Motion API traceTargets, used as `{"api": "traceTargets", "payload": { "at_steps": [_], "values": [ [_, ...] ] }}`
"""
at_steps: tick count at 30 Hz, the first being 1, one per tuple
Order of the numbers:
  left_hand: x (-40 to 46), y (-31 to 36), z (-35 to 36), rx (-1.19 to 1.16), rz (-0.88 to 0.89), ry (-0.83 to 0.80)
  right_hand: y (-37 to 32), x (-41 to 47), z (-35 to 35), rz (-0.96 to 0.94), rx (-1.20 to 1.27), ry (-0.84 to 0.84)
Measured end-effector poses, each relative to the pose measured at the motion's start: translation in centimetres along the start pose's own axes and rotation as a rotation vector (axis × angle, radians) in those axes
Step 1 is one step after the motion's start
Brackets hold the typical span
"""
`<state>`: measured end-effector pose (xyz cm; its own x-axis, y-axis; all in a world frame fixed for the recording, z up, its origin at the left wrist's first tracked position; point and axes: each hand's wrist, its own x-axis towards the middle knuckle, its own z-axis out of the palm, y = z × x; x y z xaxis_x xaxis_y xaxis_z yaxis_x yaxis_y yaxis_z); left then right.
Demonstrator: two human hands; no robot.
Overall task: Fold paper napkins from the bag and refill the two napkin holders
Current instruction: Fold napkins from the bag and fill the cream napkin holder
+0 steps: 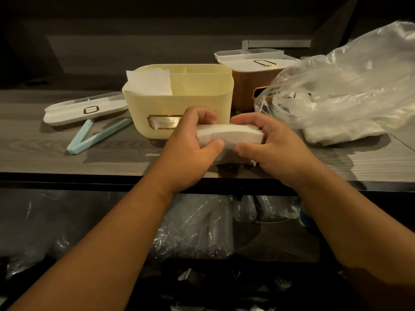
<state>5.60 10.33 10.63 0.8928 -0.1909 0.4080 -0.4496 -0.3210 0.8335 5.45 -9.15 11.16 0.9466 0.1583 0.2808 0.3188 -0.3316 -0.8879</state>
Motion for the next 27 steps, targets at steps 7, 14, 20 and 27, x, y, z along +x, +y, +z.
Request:
{"api": "traceTargets", "payload": {
  "at_steps": [7,14,20,27],
  "values": [
    [0.0,-0.1,0.2,-0.015,0.005,0.040,0.0,-0.1,0.0,0.021,0.034,0.044],
    [0.1,-0.2,0.1,-0.047,-0.047,-0.017,0.1,0.2,0.1,0.066,0.104,0.033],
    [0.2,-0.4,0.1,-0.082,-0.061,-0.013,-0.7,0.7,0.8,0.113,0.080,0.030],
    [0.0,-0.1,0.0,-0.020,-0.029,-0.005,-1.6,1.4,3.0,0.199,0.150,0.208]
  ]
}}
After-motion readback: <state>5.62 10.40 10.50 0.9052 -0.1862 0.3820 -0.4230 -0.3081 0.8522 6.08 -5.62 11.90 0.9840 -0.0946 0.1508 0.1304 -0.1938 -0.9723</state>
